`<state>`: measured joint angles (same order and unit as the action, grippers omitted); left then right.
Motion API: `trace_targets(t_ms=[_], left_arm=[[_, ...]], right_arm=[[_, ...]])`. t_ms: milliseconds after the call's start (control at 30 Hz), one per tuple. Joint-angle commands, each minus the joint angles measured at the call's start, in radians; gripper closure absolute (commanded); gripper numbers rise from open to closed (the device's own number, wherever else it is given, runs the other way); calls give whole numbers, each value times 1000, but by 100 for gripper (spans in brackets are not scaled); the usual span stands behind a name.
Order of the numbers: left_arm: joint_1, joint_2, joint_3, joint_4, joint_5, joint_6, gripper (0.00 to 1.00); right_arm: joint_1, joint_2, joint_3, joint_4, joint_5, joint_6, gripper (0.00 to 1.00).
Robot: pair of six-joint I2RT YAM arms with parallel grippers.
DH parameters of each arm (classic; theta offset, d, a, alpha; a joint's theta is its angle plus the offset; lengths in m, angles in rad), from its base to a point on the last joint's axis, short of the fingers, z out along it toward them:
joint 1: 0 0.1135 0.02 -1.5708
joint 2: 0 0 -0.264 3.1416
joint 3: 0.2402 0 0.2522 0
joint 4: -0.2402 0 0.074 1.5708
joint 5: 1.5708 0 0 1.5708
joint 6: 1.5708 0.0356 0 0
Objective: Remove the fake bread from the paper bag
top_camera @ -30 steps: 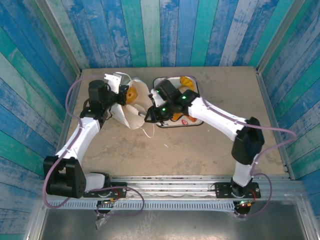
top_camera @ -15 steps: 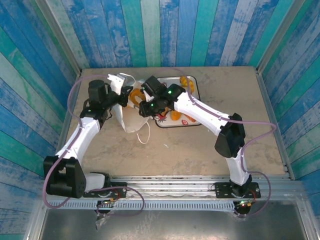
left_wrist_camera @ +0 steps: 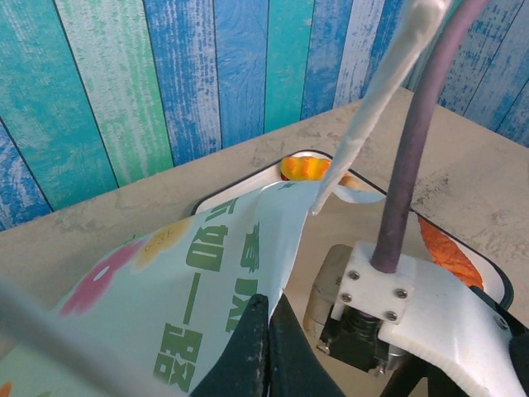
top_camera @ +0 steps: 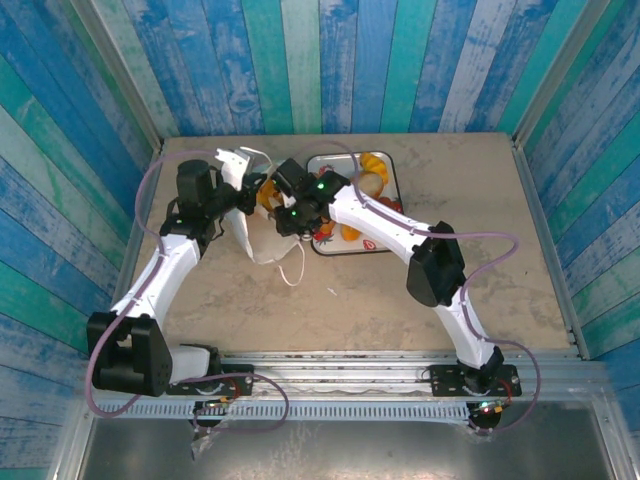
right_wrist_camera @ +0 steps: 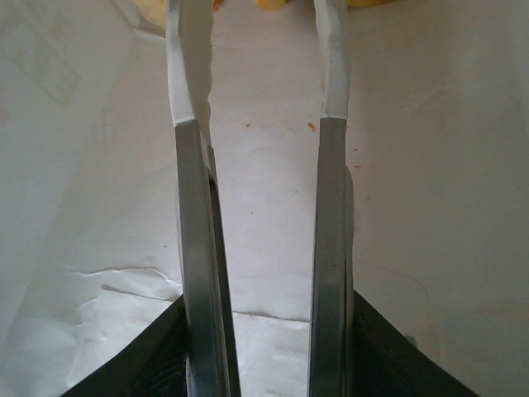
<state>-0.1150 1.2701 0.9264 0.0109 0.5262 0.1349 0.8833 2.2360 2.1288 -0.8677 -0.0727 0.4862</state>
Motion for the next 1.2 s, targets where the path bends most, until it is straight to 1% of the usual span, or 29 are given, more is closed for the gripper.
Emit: trace_targets(t_ms=[0, 267, 600, 933, 1033, 1167], left_arm=[[0, -36, 33, -2, 29, 12, 100], [0, -32, 34, -1, 29, 10, 100], [0, -32, 35, 0, 52, 9, 100], [0, -28, 35, 1, 62, 9, 100], [-1, -27, 36, 1, 67, 6, 100], [-1, -27, 35, 1, 63, 6, 100]], right_arm=[[7, 5, 50, 32, 40, -3, 56], [6, 13, 31, 126, -6, -4, 57], [6, 62, 71, 132, 36, -5, 56], [5, 112, 113, 132, 30, -21, 55], [5, 126, 116, 131, 19, -21, 57], [5, 139, 115, 133, 3, -20, 65]])
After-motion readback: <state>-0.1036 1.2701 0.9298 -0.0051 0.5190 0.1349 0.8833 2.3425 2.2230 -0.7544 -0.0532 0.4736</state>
